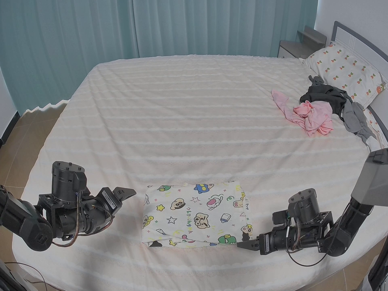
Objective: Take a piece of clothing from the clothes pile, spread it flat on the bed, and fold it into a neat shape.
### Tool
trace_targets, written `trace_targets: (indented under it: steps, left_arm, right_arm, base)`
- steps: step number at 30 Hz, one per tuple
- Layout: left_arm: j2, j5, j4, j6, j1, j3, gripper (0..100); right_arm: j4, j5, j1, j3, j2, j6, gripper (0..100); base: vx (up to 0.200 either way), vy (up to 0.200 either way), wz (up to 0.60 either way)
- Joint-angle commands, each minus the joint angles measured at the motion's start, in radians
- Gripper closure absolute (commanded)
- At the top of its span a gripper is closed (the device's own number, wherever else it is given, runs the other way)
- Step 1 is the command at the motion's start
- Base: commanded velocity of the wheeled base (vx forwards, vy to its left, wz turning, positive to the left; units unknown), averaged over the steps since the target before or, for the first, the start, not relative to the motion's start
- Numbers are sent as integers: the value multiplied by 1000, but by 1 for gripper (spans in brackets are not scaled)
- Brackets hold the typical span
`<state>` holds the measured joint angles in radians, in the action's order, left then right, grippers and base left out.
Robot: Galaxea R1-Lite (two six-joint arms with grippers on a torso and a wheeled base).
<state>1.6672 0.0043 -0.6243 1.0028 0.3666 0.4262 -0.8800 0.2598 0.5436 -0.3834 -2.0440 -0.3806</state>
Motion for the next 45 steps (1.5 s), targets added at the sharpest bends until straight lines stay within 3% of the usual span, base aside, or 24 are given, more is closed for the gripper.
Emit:
trace_targets:
  steps: [1, 5, 10, 12, 16, 23, 36, 37, 45]
  left_arm:
    - [8, -13, 0, 7, 0, 3, 0]
    - [5, -63, -2, 5, 6, -6, 0]
    - [6, -237, -12, 11, -11, -43, 0]
    - [12, -343, -38, 10, -31, -78, 0]
    - [26, -452, -143, 7, -67, -141, 0]
    - [58, -596, -390, 7, -201, -242, 0]
    - [74, -606, -400, -1, -206, -245, 0]
    - [77, -606, -400, -1, -206, -245, 0]
    - [108, -549, -404, 0, -207, -234, 0]
  right_arm:
    - [-10, 10, -79, -14, 134, -6, 0]
    - [1, 4, -108, -144, 111, -37, 0]
    - [102, -1, -110, -387, -13, -53, 0]
    - [197, -2, -113, -511, -77, -53, 0]
    - [358, 3, -110, -674, -179, -53, 0]
    - [447, -8, -123, -808, -294, -53, 0]
    - [455, -33, -111, -879, -317, -50, 0]
    - [460, -31, -108, -887, -321, -50, 100]
    - [449, -34, -99, -879, -340, -57, 100]
  base:
    - [0, 0, 0]
    - [0, 0, 0]
    - [0, 0, 0]
    - [0, 0, 0]
    - [0, 0, 0]
    - [0, 0, 0]
    - [0, 0, 0]
    - [0, 0, 0]
    - [0, 0, 0]
